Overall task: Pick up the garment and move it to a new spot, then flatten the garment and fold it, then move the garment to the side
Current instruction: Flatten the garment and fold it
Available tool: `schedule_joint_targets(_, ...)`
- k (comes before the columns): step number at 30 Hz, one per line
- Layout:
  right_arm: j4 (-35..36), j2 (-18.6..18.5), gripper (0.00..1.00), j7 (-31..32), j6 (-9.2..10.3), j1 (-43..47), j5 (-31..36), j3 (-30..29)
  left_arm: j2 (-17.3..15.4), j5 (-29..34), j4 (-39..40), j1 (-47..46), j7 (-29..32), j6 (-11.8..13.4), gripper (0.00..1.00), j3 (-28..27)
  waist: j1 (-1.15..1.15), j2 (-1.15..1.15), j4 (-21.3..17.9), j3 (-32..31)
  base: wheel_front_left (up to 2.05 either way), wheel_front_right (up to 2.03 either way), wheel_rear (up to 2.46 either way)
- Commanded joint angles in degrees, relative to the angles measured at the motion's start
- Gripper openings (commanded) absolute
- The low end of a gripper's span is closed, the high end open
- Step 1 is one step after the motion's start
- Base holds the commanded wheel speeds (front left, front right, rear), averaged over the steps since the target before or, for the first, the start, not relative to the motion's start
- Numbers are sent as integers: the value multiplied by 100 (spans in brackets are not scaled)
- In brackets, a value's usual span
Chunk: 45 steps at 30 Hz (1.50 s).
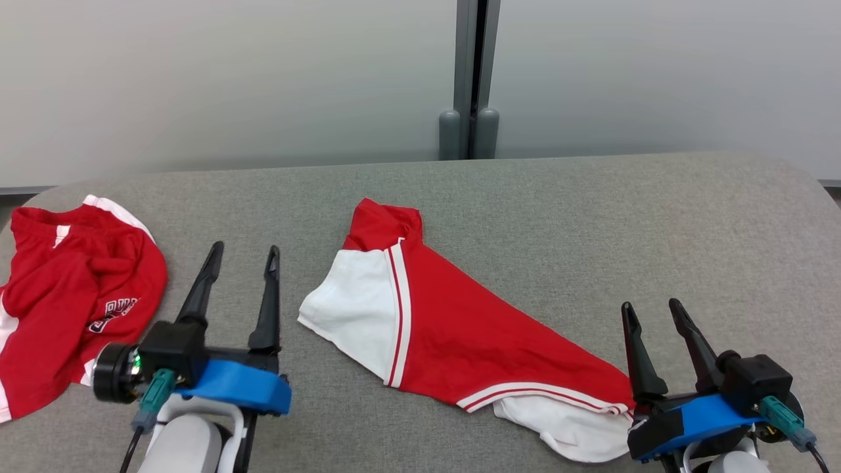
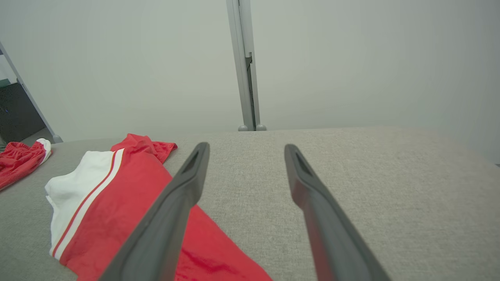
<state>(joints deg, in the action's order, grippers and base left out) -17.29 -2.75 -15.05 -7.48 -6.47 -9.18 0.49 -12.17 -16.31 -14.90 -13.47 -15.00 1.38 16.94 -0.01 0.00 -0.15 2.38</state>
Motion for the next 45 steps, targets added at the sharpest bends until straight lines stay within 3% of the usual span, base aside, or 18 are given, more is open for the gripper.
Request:
schedule_joint_targets(1, -10, -25, 100, -20, -3, 88, 30, -4, -11, 93, 57, 192, -27, -25, 100, -161, 1, 0, 24, -37, 0, 0, 0)
schedule_joint_targets(8, 7, -25, 100, -20, -3, 217, 88, -3, 48, 538, 236, 862, -27, -17, 100, -933, 1, 0, 133, -186, 0, 0, 0)
schedule_joint_targets(15, -1, -25, 100, -20, -3, 298, 109, 31, 273, 757, 305, 1252, -27, -169, 100, -1471, 1, 0, 178, -244, 0, 0, 0)
schedule_joint_targets(35, -1, -25, 100, -20, -2, 242, 145, 48, 692, 1205, 184, 1177, -27, -588, 100, -1861, 1, 0, 230, -227, 0, 0, 0)
schedule_joint_targets(41, -16, -24, 100, -20, -3, 97, 177, 316, 740, 1263, 163, 1118, -27, -638, 100, -1864, 1, 0, 309, -214, 0, 0, 0)
schedule_joint_targets(45, -86, -21, 100, -20, -3, -100, 242, 935, 777, 1291, 132, 1059, -27, -686, 100, -1833, 1, 0, 410, -186, 0, 0, 0)
